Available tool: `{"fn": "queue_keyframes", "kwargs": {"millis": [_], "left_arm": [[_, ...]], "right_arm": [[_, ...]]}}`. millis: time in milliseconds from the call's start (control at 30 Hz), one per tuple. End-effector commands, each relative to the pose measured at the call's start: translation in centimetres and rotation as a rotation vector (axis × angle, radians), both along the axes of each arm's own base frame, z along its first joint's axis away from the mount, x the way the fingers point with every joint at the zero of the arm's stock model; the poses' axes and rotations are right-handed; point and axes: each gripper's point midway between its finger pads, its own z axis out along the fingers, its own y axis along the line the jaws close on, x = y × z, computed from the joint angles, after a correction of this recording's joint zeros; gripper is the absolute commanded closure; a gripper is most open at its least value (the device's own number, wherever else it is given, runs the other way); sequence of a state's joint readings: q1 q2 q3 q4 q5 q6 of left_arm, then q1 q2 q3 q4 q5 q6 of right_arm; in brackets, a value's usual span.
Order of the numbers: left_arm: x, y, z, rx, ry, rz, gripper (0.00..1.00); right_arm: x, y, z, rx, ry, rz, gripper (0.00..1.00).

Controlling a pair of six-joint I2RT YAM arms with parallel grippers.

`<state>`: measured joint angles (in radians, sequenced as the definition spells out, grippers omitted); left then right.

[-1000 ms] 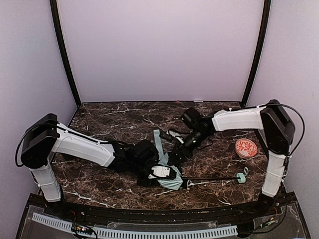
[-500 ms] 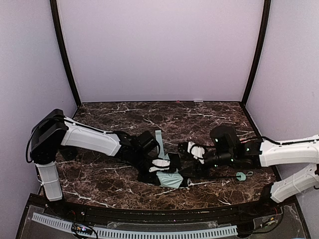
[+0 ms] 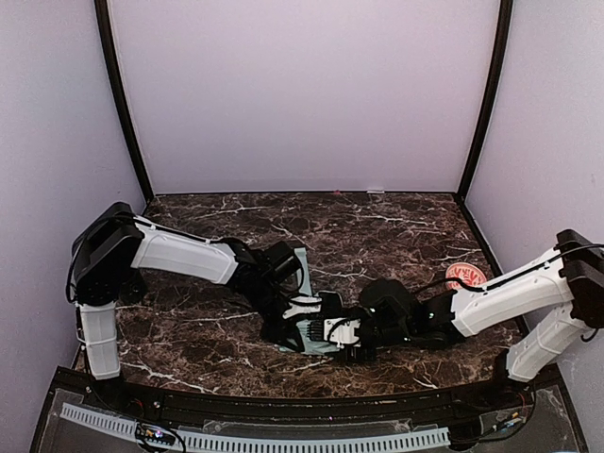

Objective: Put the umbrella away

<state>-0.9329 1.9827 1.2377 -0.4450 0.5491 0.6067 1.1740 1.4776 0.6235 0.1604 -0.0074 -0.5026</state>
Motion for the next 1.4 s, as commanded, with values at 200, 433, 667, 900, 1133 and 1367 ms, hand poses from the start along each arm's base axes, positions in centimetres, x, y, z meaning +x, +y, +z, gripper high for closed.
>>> {"fn": "queue_keyframes", "kwargs": {"millis": [200,433,667,900,1133,1367], "left_arm": [[-5.0,5.5,-4.7,0.279,0.267,-0.018,1.0],[-4.7,4.8,-4.0,0.25,0.308,0.004,0.92],[3.8,2.7,3.0,-0.024,0.078,0.279,0.08],[6.1,6.1,9.7,-0.268,-0.282,0.456,0.01],[1.7,7.5,12.3,-0.521,-0.445,0.322,0.13],[0.8,5.8,6.9,-0.285,-0.732,0.04,0.08]], "right_arm": [[2.8,2.2,-1.9,-0.066,-0.13,-0.026,0.37],[2.8,2.3,-4.5,-0.19,-0.065,-0.013,0.63],[1.0,0.6,-5.7,-0.241,0.14,-0.04,0.86],[0.2,0.2,-6.4,-0.268,0.433,-0.063,0.9],[-0.7,-0.3,-7.7,-0.343,0.766,-0.065,0.93],[-1.2,-0.1,-8.4,-0.398,0.986,-0.05,0.93]]}}
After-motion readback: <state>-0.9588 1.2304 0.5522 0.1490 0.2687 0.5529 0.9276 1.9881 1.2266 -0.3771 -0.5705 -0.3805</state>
